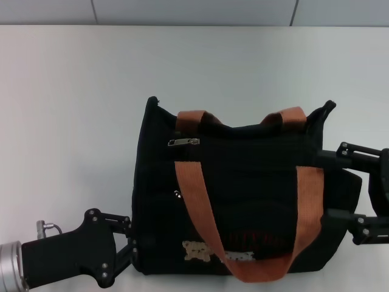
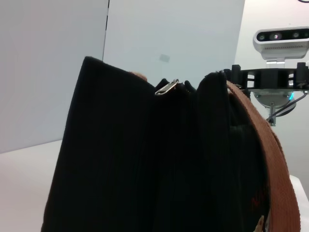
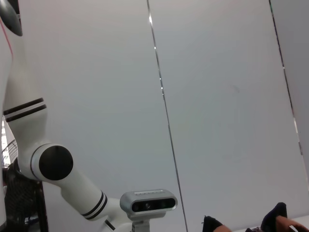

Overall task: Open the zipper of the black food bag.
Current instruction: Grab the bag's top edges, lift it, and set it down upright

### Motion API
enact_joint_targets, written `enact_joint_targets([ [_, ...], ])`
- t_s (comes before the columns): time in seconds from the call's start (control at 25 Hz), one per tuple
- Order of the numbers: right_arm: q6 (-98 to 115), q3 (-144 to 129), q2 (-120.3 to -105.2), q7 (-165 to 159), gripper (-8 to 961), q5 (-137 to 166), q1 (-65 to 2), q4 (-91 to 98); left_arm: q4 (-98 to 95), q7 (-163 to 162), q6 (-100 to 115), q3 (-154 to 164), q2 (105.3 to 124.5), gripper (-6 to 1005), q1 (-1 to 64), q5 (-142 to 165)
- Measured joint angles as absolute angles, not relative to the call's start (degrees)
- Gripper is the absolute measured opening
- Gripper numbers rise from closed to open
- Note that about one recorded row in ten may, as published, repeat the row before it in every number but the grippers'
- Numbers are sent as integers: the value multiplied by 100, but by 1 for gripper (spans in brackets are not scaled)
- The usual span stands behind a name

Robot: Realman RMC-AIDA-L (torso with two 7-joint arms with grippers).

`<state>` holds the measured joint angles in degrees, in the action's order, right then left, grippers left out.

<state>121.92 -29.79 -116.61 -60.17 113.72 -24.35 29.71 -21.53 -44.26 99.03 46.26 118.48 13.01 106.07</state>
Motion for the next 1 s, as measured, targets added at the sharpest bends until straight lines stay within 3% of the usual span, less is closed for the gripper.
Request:
enact_joint_targets([
  [0.56, 12194, -2819, -11665, -6000, 789, 11373, -2372, 2971, -2216, -4018, 9932, 4526, 11841, 81, 1436, 10583],
  [1.0, 12194, -2683, -11671, -5991, 789, 11331, -2293, 2957, -3900, -3911, 10006, 4020, 11616, 77, 1643, 10588],
])
